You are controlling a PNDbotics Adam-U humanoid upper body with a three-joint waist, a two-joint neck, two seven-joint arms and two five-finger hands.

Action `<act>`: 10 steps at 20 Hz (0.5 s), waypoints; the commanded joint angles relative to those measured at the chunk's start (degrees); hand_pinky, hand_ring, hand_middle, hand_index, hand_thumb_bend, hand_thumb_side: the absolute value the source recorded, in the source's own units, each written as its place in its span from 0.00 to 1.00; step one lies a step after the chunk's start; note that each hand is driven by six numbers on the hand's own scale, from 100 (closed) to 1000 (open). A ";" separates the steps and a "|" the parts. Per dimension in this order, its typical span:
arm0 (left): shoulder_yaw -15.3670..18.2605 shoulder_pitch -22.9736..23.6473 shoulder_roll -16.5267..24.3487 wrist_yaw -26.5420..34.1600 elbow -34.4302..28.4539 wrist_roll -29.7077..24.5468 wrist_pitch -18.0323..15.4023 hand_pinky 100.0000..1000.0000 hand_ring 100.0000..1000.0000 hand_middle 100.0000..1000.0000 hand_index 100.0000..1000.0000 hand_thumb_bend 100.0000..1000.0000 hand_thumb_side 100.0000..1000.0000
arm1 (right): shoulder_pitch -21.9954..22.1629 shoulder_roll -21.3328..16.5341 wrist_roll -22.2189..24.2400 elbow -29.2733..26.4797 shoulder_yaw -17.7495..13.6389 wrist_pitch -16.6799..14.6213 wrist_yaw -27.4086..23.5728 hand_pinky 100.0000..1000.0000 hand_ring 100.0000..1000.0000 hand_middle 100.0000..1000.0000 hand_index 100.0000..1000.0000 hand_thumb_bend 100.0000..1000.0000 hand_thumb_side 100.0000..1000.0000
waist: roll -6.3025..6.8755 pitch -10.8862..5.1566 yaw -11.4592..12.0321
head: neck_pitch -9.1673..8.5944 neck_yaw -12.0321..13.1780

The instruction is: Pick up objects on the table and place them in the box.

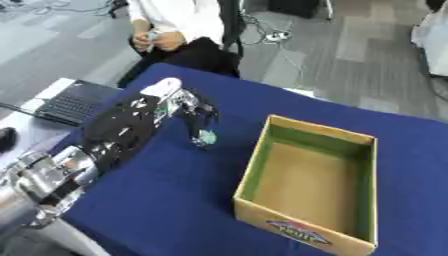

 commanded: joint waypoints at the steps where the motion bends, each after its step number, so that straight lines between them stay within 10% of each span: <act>1: -0.24 -1.77 1.14 -0.41 -0.83 -1.27 0.41 0.07 0.29 0.67 0.93 1.00 0.25 | 0.04 -1.05 -11.34 -0.90 -0.38 -11.38 -0.30 0.14 0.22 0.26 0.46 0.21 1.00 | 0.15 -0.81 0.11 | 0.07 0.08; 10: -1.53 -1.85 1.14 -1.91 -1.17 -5.56 1.51 0.06 0.28 0.66 0.93 1.00 0.25 | 0.12 -1.05 -11.41 -0.90 -0.38 -11.37 -0.34 0.14 0.22 0.26 0.46 0.21 1.00 | 0.18 -0.85 0.11 | 0.19 -0.17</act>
